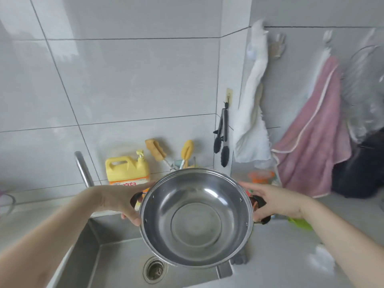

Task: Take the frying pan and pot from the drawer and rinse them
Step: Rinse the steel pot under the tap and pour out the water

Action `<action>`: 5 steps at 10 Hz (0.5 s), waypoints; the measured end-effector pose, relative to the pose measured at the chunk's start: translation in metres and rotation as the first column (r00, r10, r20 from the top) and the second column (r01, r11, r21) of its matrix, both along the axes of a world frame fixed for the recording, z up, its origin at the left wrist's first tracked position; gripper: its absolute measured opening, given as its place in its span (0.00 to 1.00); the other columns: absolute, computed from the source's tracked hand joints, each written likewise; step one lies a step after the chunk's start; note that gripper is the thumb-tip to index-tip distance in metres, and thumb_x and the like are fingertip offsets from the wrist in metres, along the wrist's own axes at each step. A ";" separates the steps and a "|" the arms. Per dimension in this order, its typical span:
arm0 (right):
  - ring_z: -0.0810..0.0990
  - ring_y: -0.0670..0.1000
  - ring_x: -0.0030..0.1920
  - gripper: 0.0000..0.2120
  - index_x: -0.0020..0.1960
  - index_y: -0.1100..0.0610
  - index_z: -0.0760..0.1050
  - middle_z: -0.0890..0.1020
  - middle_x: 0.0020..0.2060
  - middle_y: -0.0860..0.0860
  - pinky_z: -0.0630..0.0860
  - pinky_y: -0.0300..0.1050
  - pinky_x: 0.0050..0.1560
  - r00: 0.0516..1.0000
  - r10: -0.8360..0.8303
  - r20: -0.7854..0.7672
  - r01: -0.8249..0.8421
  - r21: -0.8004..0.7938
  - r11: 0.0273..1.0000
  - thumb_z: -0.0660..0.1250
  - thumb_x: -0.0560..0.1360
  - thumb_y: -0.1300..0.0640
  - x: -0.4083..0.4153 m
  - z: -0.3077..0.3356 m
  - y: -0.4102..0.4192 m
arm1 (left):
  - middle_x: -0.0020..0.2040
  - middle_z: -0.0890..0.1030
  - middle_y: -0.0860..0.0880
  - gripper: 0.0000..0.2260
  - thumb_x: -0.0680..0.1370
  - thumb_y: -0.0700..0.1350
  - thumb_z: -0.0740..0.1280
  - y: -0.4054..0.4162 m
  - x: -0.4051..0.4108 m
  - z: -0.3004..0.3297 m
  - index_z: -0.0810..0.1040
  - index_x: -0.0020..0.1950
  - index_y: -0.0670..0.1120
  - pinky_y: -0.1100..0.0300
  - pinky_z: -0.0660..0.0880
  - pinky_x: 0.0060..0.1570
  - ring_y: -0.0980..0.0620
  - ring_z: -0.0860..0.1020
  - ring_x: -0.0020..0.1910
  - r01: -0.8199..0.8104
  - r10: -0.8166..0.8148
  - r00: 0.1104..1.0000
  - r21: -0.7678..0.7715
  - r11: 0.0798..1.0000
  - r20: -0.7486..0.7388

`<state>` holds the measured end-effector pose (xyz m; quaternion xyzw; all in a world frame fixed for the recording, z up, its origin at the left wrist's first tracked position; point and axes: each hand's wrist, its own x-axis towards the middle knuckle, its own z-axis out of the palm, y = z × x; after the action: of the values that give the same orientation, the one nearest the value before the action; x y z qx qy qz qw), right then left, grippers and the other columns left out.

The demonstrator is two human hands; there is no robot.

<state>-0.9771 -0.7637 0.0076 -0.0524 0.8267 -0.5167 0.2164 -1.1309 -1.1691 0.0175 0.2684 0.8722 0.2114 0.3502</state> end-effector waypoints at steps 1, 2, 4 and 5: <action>0.80 0.60 0.53 0.42 0.68 0.32 0.70 0.77 0.60 0.64 0.77 0.60 0.58 0.992 -0.124 -0.023 0.124 0.015 0.992 0.74 0.68 0.71 0.075 0.009 0.034 | 0.47 0.82 0.49 0.51 0.63 0.49 0.82 0.065 0.051 0.014 0.49 0.70 0.71 0.57 0.77 0.41 0.53 0.75 0.37 0.084 -0.085 0.996 0.031 0.996 0.016; 0.76 0.62 0.64 0.42 0.69 0.32 0.69 0.72 0.67 0.65 0.71 0.68 0.64 0.977 -0.209 -0.039 0.210 0.022 0.978 0.76 0.68 0.69 0.159 0.013 0.076 | 0.51 0.81 0.51 0.51 0.63 0.51 0.82 0.120 0.080 0.014 0.52 0.75 0.65 0.62 0.76 0.40 0.58 0.76 0.36 0.219 -0.219 0.976 0.039 0.975 -0.007; 0.67 0.51 0.73 0.45 0.70 0.30 0.65 0.72 0.71 0.50 0.66 0.54 0.72 0.855 -0.516 -0.050 0.518 0.128 0.846 0.79 0.67 0.65 0.347 0.023 0.151 | 0.49 0.80 0.55 0.51 0.64 0.44 0.81 0.270 0.174 0.013 0.52 0.76 0.67 0.58 0.75 0.40 0.57 0.75 0.36 0.520 -0.517 0.854 0.104 0.848 -0.051; 0.66 0.37 0.71 0.47 0.71 0.30 0.63 0.71 0.69 0.36 0.71 0.31 0.60 0.716 -0.697 -0.048 0.693 0.168 0.701 0.81 0.65 0.62 0.440 0.030 0.175 | 0.45 0.79 0.59 0.49 0.67 0.42 0.80 0.355 0.225 0.021 0.53 0.72 0.71 0.61 0.75 0.42 0.57 0.74 0.35 0.657 -0.654 0.754 0.085 0.749 -0.060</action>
<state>-0.5368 -0.5884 0.0379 0.2870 0.8251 -0.4864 0.0172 -0.9059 -0.8142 0.0385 0.5770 0.7156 0.1154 0.3764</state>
